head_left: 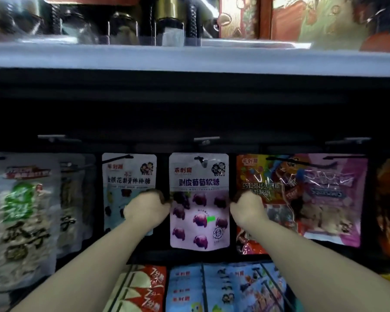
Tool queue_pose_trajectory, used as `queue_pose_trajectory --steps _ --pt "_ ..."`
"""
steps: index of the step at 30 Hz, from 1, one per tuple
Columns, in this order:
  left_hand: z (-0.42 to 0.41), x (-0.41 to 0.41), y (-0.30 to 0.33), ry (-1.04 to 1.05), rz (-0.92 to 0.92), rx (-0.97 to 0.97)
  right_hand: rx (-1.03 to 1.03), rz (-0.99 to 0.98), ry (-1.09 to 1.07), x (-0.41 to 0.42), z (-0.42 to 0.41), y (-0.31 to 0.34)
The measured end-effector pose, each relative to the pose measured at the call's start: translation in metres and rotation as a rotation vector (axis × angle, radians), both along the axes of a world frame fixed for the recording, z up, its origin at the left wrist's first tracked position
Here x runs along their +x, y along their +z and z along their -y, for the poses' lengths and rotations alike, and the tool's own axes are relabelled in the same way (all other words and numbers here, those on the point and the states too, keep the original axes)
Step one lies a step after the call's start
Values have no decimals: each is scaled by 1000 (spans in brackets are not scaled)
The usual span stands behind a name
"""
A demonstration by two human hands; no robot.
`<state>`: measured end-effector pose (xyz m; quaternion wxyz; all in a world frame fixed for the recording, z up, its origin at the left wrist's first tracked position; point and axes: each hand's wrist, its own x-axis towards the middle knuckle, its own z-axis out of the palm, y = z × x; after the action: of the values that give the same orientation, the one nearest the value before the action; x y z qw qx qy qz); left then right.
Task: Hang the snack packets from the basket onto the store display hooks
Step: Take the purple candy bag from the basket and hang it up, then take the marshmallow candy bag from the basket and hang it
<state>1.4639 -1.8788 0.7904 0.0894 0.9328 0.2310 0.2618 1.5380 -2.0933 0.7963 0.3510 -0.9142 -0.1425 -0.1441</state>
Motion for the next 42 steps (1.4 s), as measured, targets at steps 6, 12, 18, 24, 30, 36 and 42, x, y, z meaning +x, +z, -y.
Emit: queue_pose_trajectory --steps 6,12,18,24,30,36,42 --pt "70 -88 -4 72 -156 493 -565 271 162 -55 72 -15" --pt "153 -161 -26 107 -336 562 -714 332 260 -101 149 -44" --pt "250 -202 -84 71 -339 504 -727 341 369 -142 226 -99" --pt "324 -218 -182 -73 -486 387 -786 273 463 -170 282 -188" --pt "363 -231 -323 -173 -640 245 -860 159 666 -192 310 -305" --pt "383 -259 -470 -196 -837 47 -1024 -105 785 -208 332 -461" --pt "405 -291 -627 -175 -1107 -148 -1182 -281 813 -230 373 -615"
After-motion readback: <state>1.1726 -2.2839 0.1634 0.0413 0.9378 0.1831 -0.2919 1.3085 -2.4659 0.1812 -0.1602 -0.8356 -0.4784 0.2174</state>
